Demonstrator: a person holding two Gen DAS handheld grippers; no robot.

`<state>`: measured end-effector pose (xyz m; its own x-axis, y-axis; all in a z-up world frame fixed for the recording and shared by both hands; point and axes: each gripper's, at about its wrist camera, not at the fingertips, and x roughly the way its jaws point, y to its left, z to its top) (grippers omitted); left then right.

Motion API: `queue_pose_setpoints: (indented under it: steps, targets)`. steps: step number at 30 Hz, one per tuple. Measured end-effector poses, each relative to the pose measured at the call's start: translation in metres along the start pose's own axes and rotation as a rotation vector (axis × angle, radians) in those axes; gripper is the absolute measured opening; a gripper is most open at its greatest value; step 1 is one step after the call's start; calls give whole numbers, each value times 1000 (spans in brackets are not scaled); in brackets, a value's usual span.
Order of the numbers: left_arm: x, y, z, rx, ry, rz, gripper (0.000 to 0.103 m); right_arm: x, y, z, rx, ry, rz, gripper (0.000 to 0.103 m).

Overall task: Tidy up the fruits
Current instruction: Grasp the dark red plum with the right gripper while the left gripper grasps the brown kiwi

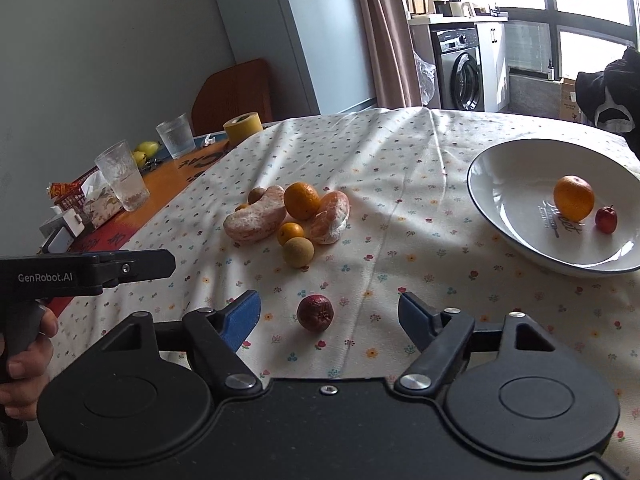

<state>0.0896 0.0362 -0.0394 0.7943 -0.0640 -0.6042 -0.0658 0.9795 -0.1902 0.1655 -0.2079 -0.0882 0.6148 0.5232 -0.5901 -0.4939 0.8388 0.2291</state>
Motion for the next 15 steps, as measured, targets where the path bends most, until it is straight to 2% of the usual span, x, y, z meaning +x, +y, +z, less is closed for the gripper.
queue_pose_setpoints:
  steps: [6, 10, 13, 15]
  targets:
    - [11, -2, 2, 20, 7, -9, 74, 18, 2, -1, -12, 40, 21, 56]
    - [20, -5, 1, 24, 26, -26, 65, 28, 3, -2, -23, 60, 27, 49]
    - [28, -8, 2, 27, 41, -36, 59, 36, 4, -3, -43, 89, 27, 23]
    - [33, -11, 3, 35, 51, -38, 55, 37, 1, -2, -33, 89, 39, 23]
